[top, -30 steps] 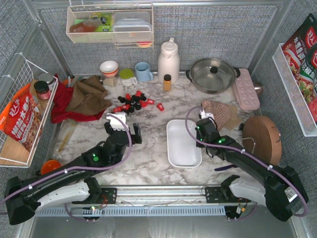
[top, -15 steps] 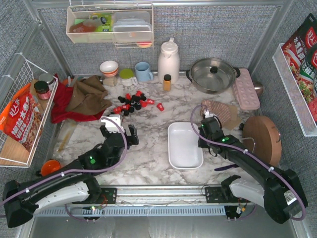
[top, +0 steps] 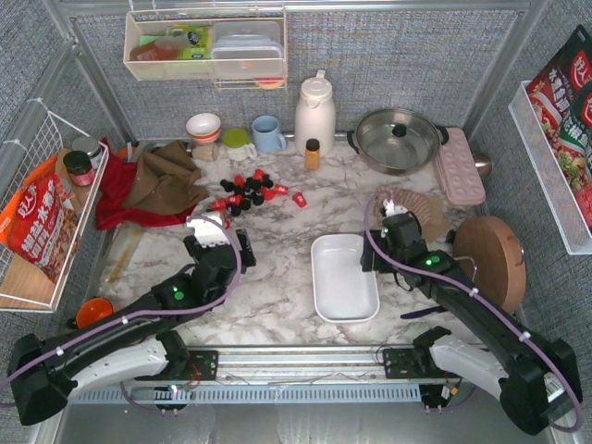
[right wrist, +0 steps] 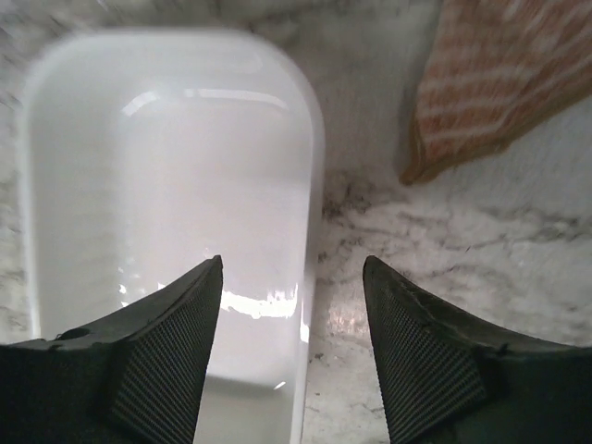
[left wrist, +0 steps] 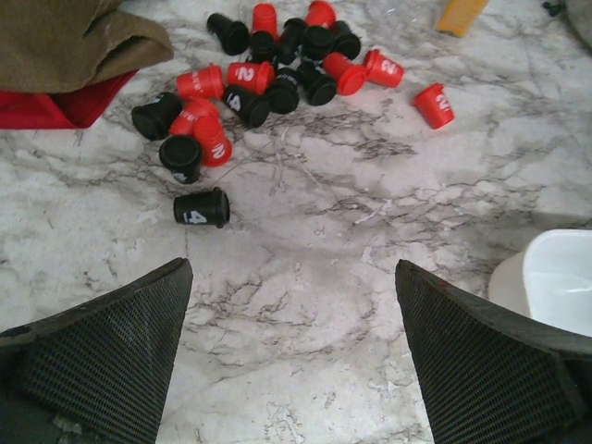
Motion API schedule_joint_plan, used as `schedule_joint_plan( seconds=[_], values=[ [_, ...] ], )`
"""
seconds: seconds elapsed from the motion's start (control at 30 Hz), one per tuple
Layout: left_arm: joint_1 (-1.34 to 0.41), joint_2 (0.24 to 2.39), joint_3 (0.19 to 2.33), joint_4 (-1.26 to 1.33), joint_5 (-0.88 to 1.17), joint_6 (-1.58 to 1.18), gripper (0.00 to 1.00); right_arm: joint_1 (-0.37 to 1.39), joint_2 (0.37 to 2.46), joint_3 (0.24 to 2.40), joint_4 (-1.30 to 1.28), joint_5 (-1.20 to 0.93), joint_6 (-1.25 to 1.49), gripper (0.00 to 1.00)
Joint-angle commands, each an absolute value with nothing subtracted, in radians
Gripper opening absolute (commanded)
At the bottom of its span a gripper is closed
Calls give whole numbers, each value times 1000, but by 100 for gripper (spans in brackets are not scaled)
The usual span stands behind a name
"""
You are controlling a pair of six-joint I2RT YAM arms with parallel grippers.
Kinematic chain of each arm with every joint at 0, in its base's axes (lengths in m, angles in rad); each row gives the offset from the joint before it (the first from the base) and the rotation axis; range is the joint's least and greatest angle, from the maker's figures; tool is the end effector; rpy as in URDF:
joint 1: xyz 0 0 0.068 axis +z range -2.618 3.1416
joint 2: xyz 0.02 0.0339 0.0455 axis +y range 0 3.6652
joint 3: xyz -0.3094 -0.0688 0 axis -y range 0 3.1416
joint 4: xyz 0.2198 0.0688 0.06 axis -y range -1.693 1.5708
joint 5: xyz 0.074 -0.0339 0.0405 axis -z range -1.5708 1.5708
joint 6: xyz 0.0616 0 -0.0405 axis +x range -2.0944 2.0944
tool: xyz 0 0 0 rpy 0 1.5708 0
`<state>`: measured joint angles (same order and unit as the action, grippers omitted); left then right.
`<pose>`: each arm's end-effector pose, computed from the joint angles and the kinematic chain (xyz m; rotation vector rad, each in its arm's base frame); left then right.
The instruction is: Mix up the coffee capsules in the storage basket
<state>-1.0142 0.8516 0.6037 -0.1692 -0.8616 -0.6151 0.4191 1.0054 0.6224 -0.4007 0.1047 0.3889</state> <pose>0.1180 -0.1012 0.3043 -0.1679 1.8392 -0.2796 0.1637 0.0659 0.2528 0.0157 2.3655 0.2721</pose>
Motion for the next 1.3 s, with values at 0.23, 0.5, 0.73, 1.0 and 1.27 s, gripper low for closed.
schedule_joint_plan(
  seconds=[0.23,0.5,0.73,1.0,1.27],
  values=[
    [-724,976,567,-184,-567,-755,100,417,838,687,-210,297,242,66],
    [-552,1209,617,-146,-398,-727,100,414,849,617,-81,301,221,66],
    [-415,1283,584,0,-273,-627,100,414,830,571,-44,250,227,66],
    [-349,1356,571,119,-200,-544,92,414,862,575,-37,194,238,66],
    [-306,1460,605,113,-180,-525,78,414,865,574,-35,183,235,66]
  ],
)
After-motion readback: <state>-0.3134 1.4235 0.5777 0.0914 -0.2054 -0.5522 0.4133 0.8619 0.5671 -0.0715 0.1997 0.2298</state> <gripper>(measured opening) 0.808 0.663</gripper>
